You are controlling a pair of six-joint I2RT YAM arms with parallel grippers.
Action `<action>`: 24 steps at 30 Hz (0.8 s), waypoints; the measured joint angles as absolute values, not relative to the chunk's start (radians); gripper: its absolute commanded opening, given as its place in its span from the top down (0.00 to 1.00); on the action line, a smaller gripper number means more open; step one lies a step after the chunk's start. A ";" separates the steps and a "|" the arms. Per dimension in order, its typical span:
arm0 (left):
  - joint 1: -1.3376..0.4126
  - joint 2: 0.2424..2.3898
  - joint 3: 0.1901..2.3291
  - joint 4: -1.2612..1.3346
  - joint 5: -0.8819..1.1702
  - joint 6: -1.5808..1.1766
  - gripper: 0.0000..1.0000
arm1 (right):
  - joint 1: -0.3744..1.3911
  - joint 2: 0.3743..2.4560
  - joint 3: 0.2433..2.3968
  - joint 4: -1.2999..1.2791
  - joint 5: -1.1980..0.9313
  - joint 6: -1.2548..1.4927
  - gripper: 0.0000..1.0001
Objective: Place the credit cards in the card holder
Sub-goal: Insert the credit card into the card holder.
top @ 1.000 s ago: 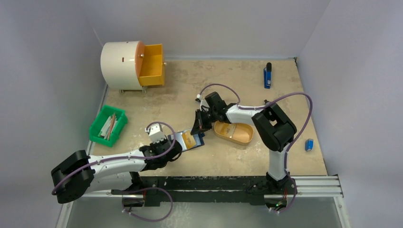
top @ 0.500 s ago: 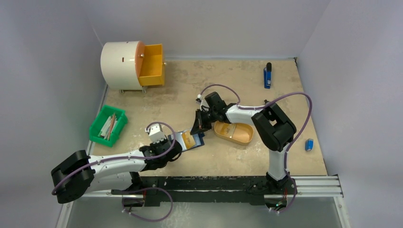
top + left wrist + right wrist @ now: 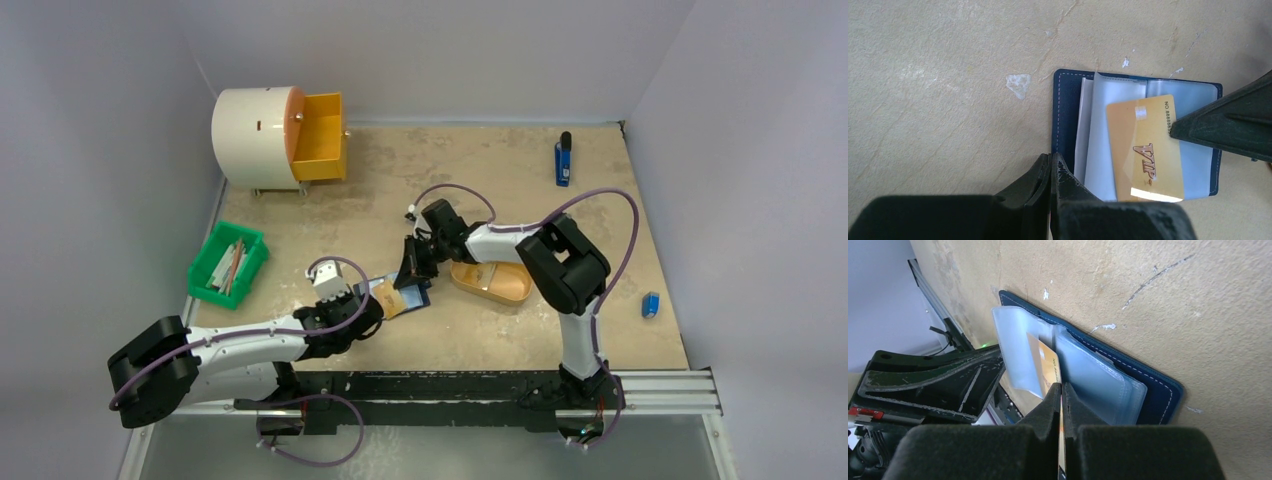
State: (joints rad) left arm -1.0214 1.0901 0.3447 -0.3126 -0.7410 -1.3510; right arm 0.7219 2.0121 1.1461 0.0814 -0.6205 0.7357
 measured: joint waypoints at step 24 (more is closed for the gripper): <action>-1.021 1.067 0.329 -0.309 -0.746 -1.352 1.00 | 0.739 1.982 1.060 0.234 -0.531 0.905 1.00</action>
State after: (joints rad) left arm -1.0214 1.0672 0.3286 -0.3088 -0.7464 -1.3518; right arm 0.7395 1.9823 1.0603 0.2344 -0.5312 0.9054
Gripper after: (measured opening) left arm 0.006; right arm 0.004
